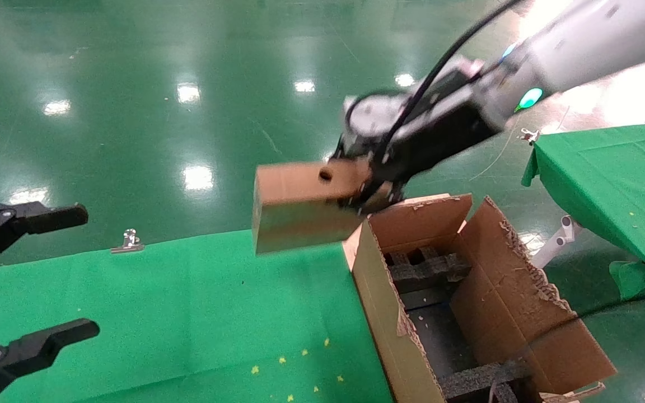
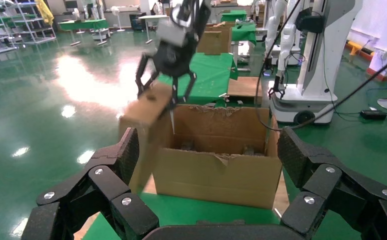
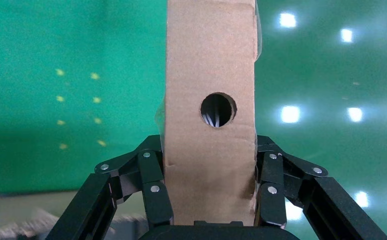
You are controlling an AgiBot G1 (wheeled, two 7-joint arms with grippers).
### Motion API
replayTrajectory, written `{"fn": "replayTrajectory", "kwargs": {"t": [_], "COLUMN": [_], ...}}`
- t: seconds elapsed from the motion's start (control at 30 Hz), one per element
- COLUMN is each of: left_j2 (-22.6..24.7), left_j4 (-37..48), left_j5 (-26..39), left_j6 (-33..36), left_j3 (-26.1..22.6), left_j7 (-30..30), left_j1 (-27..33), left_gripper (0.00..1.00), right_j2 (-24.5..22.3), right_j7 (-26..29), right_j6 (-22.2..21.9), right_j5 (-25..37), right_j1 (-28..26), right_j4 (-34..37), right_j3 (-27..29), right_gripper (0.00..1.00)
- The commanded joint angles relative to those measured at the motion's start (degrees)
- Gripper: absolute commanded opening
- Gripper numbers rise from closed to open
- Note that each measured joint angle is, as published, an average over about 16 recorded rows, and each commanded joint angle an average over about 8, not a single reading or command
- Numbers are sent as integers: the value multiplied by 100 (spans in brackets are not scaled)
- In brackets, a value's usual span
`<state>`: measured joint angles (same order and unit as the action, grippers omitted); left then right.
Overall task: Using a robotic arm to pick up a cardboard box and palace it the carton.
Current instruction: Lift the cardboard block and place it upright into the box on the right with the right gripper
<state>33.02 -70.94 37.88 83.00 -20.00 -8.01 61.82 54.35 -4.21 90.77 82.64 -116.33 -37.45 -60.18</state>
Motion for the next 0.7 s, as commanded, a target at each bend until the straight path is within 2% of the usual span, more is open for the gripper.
{"fn": "replayTrajectory", "kwargs": {"t": [0.03,0.33,0.53,0.7], "left_j2": [0,0,0,0], "left_j4": [0,0,0,0], "left_j5": [0,0,0,0], "left_j6": [0,0,0,0], "left_j3": [0,0,0,0], "left_j7": [0,0,0,0], "left_j1": [0,0,0,0], "left_gripper": [100,100,100,100], "right_j2": [-54,-615,-1336,-2046], "right_j7": [-10,200,578,1068], "right_j6": [13,7,35,52], "right_j5": [-26,0,201,326], "right_j1": [-268,-686,-1053,-1263], "right_j4": [58,42,-352,-979], "right_j3": [-46,-532,-956,-1427], "right_gripper": [0,0,0,0]}}
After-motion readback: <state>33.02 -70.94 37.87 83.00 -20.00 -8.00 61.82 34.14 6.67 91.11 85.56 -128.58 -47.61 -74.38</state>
